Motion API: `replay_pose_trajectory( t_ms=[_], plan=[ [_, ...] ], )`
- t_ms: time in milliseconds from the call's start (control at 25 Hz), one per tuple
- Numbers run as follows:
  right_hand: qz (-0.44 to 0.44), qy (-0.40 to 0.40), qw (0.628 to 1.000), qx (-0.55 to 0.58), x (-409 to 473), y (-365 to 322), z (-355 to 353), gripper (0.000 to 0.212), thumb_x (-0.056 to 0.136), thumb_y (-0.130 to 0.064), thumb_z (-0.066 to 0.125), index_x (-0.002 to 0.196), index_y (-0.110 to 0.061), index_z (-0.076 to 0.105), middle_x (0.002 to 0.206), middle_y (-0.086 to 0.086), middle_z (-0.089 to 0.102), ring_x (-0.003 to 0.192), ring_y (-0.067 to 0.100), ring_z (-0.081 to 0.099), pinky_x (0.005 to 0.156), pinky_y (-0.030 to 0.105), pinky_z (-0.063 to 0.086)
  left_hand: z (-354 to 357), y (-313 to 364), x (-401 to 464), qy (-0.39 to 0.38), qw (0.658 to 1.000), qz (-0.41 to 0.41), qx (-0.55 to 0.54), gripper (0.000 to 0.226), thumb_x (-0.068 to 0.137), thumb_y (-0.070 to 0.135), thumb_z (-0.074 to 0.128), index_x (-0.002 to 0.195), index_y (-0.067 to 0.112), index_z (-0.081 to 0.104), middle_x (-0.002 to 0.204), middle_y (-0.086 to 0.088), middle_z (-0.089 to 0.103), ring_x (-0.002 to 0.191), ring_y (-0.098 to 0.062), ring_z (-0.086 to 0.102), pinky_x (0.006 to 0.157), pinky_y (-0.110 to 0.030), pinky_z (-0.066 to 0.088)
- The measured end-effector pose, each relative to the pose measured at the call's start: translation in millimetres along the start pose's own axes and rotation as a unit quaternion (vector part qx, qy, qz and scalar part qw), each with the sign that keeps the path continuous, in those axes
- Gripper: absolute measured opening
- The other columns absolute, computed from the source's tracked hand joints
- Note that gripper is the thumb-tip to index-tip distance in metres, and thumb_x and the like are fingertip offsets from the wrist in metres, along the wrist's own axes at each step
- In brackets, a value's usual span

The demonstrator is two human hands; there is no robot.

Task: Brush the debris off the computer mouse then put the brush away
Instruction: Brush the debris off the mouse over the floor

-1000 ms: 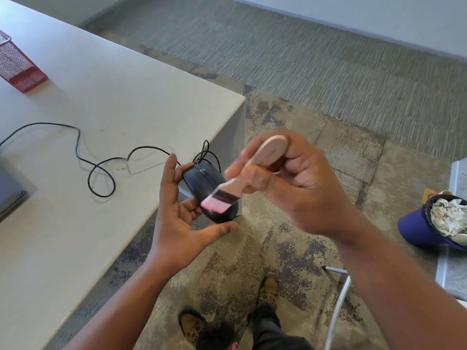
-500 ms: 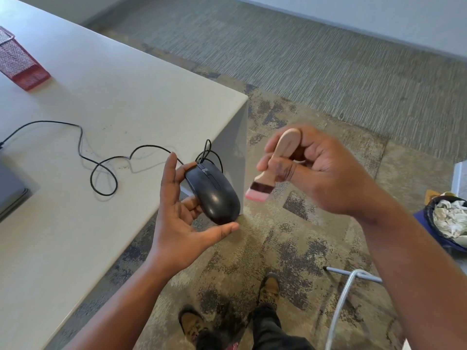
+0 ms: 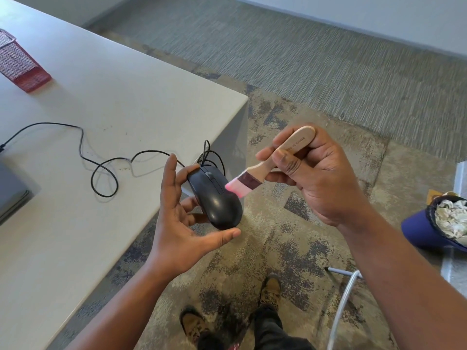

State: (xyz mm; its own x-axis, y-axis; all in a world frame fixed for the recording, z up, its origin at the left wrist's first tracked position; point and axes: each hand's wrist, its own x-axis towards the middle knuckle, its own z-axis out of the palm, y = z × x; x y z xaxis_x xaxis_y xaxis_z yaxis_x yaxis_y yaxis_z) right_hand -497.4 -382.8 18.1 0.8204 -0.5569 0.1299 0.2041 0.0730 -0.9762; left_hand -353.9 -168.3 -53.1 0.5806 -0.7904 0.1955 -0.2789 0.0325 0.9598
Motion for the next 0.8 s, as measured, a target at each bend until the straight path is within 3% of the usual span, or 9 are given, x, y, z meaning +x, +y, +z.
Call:
replay_pose_trajectory(
  t_ms=[80, 160, 280, 400, 600, 800],
  plan=[
    [0.012, 0.014, 1.0, -0.019, -1, -1, -4, 0.017, 0.096, -0.007, 0.064, 0.103, -0.022, 0.064, 0.097, 0.008, 0.08, 0.093, 0.025, 0.076, 0.074, 0.036, 0.064, -2, 2, 0, 0.001, 1.0, -0.008, 0.003, 0.149, 0.063, 0.04, 0.104, 0.17, 0.036, 0.001, 0.167, 0.001, 0.038, 0.1, -0.027, 0.081, 0.06, -0.055, 0.066],
    [0.007, 0.028, 0.999, -0.014, -2, -1, -7, 0.015, 0.096, -0.007, 0.064, 0.105, -0.019, 0.063, 0.098, 0.008, 0.079, 0.093, 0.027, 0.076, 0.075, 0.038, 0.064, -2, 2, -1, 0.003, 1.0, -0.011, 0.012, 0.148, 0.063, 0.046, 0.103, 0.17, 0.039, 0.001, 0.167, 0.003, 0.039, 0.081, -0.027, 0.081, 0.048, -0.045, 0.062],
    [-0.014, 0.009, 1.0, 0.025, -3, 0, -3, 0.014, 0.098, -0.005, 0.063, 0.109, -0.014, 0.061, 0.102, 0.009, 0.078, 0.096, 0.032, 0.076, 0.079, 0.046, 0.064, -1, 1, -2, 0.011, 0.999, -0.02, 0.026, 0.15, 0.06, 0.052, 0.103, 0.17, 0.043, 0.002, 0.165, 0.003, 0.042, 0.07, -0.028, 0.073, 0.048, -0.03, 0.054],
    [-0.015, -0.013, 1.0, 0.023, -5, 3, 3, 0.013, 0.098, -0.007, 0.064, 0.108, -0.016, 0.062, 0.101, 0.01, 0.078, 0.095, 0.029, 0.076, 0.078, 0.042, 0.064, -1, 0, -2, 0.018, 0.999, -0.029, 0.036, 0.151, 0.056, 0.057, 0.103, 0.169, 0.048, 0.003, 0.163, 0.007, 0.043, 0.068, -0.019, 0.069, 0.051, -0.024, 0.051],
    [-0.001, 0.054, 0.998, -0.011, -7, 6, -6, 0.014, 0.096, -0.009, 0.064, 0.104, -0.02, 0.064, 0.099, 0.007, 0.079, 0.094, 0.029, 0.076, 0.075, 0.038, 0.063, -2, 0, -4, 0.01, 0.998, -0.023, 0.058, 0.152, 0.054, 0.041, 0.104, 0.168, 0.052, 0.003, 0.165, 0.01, 0.042, 0.059, -0.022, 0.064, 0.047, -0.026, 0.05],
    [0.014, 0.012, 0.999, 0.03, -8, 9, 0, 0.014, 0.099, -0.006, 0.063, 0.108, -0.017, 0.062, 0.102, 0.01, 0.079, 0.096, 0.029, 0.076, 0.078, 0.042, 0.064, 0, 1, -3, 0.005, 0.998, -0.024, 0.063, 0.152, 0.054, 0.035, 0.102, 0.167, 0.053, 0.003, 0.166, 0.01, 0.041, 0.055, -0.027, 0.064, 0.047, -0.029, 0.051]
  ],
)
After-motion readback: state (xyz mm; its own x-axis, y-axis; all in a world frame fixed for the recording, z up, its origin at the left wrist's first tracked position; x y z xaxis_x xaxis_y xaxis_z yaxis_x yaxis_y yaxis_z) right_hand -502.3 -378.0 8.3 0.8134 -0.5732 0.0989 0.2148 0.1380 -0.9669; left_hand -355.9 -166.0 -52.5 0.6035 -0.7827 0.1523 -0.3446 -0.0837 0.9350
